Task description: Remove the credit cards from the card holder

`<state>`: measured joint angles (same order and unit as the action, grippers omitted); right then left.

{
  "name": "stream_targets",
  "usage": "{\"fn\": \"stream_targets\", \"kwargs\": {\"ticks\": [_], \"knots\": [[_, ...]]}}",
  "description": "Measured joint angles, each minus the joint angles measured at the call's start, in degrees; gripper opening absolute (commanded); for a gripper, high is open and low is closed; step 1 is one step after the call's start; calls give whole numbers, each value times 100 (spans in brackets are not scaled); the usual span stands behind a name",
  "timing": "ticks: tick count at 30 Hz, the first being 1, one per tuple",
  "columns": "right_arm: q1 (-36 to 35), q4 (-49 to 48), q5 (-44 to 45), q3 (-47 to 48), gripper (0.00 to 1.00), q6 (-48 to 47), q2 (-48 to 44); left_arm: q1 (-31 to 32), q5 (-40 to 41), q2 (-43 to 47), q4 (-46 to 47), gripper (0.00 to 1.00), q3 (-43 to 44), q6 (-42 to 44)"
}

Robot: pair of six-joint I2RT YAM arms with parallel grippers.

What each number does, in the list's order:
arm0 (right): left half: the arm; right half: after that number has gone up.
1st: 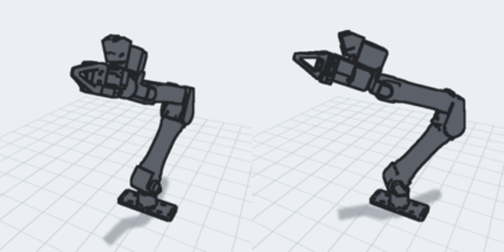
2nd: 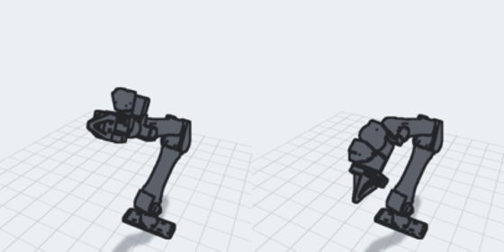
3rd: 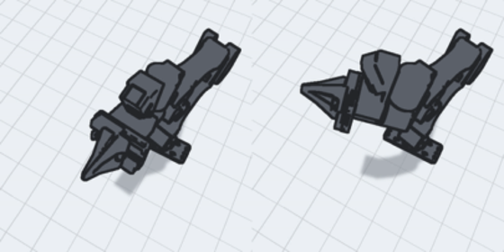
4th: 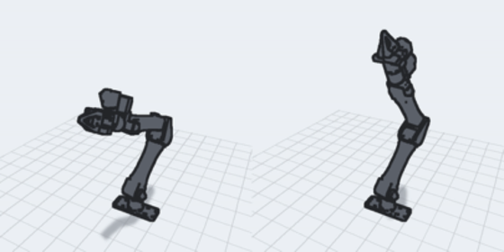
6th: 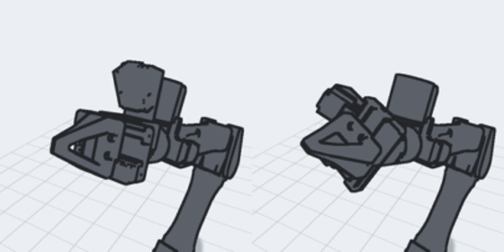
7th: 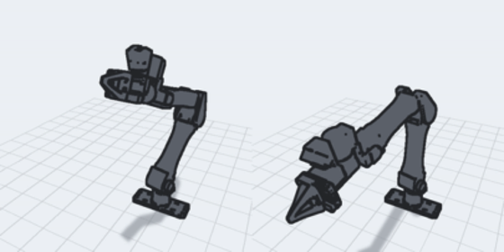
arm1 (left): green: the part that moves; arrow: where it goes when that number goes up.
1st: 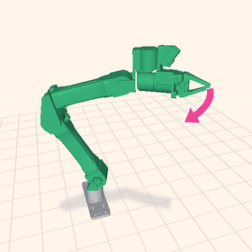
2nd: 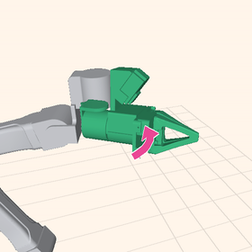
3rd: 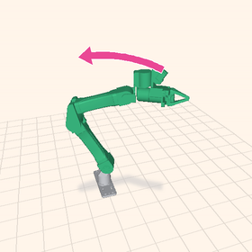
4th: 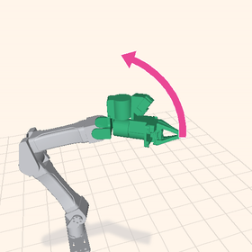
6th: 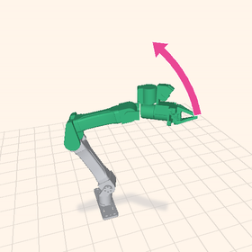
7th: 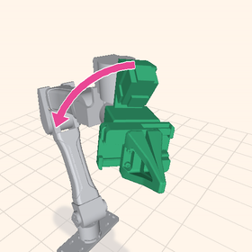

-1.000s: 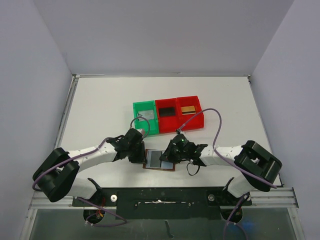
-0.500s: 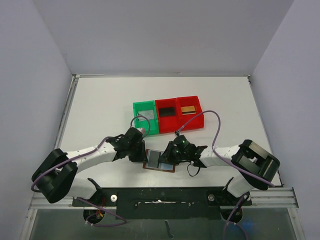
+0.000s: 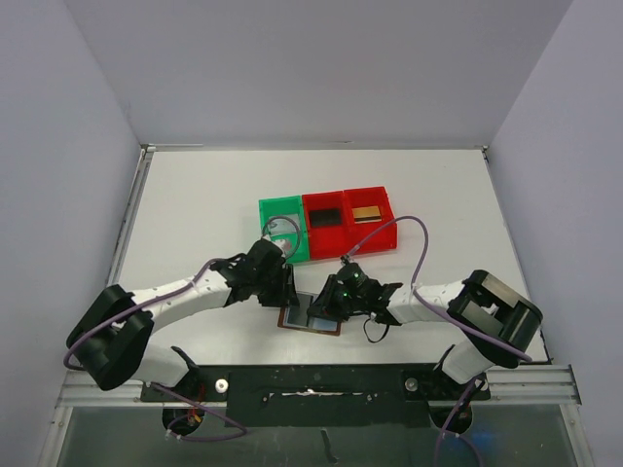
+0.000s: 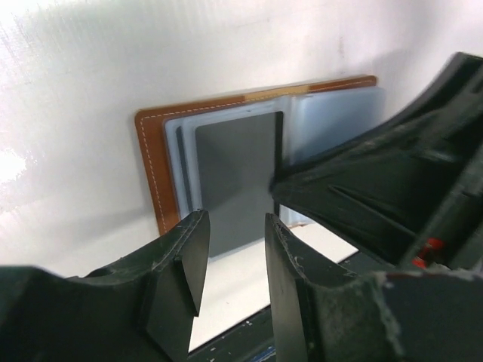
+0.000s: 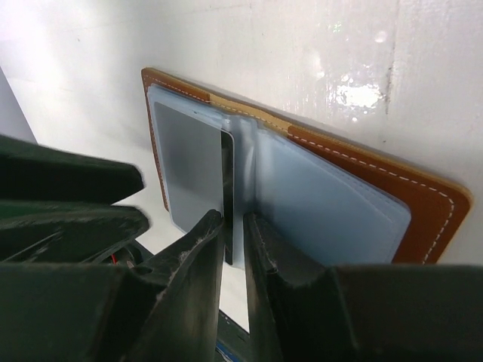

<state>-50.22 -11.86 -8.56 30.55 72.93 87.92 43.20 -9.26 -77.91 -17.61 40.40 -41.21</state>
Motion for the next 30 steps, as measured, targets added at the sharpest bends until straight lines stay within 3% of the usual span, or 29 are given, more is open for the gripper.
{"fn": "stream_targets", "kwargs": {"ticks": [5,9,16,30], "knots": [[0,7,-2,9,18,15,4,63,11,-658,-35,22,35,48],[0,22,-4,11,11,7,4,129,127,-654,-59,18,46,96],[2,20,-7,11,0,-24,4,140,186,-651,-63,15,39,111],[155,164,-31,-13,0,-72,-168,184,221,-656,-55,14,39,120]]}}
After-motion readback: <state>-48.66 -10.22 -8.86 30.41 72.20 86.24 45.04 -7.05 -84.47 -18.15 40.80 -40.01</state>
